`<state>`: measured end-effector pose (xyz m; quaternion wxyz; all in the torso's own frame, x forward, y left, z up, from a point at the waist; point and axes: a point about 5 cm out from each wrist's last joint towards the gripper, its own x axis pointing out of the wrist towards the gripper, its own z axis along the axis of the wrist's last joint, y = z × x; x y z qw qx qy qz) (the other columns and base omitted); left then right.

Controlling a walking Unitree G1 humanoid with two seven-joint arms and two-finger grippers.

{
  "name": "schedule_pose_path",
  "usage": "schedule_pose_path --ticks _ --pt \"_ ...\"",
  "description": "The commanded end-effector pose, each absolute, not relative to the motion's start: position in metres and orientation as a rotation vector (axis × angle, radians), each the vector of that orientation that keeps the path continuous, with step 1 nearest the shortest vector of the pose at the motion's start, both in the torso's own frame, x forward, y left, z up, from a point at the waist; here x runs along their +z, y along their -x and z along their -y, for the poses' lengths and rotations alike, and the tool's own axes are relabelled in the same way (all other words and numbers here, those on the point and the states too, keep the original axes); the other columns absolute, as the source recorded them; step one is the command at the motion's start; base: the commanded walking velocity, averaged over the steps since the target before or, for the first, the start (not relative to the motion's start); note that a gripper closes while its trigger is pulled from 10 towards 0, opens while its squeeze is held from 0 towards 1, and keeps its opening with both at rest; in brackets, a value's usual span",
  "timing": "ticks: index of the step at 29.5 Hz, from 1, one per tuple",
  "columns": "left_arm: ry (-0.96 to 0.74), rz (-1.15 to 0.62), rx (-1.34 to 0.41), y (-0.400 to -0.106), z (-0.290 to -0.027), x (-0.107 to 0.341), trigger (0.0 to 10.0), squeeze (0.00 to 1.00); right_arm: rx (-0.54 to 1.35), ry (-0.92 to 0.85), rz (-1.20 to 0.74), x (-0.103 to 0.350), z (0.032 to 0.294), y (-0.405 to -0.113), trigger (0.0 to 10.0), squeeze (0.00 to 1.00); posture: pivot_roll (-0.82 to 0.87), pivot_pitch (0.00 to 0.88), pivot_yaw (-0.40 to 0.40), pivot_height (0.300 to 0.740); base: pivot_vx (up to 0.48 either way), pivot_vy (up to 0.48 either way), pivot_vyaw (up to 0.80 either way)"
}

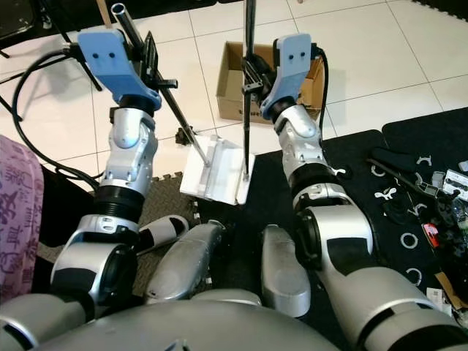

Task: Sweep floor

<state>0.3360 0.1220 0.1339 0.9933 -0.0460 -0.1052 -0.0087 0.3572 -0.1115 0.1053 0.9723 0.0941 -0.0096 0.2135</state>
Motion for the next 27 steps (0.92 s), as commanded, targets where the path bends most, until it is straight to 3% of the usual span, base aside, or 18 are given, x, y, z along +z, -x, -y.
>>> schedule_pose_path --ticks 1,7,27 --pt "0.134 0.262 -0.036 -0.3405 -0.1124 0.1500 10.0 0.00 0.394 -0.180 0.091 0.1217 0.1217 -0.3640 10.0 0.00 -0.03 0.067 0.006 0.740 0.000 0.000 0.00" --pt "0.139 0.289 -0.043 -0.3427 -0.1110 0.1573 10.0 0.00 0.379 -0.180 0.099 0.1237 0.1284 -0.3650 10.0 0.00 -0.04 0.067 0.007 0.740 0.000 0.000 0.00" --pt "0.135 0.282 -0.031 -0.3425 -0.1137 0.1555 10.0 0.00 0.395 -0.183 0.075 0.1183 0.1221 -0.3628 10.0 0.00 -0.03 0.078 0.004 0.740 0.475 0.000 0.00"
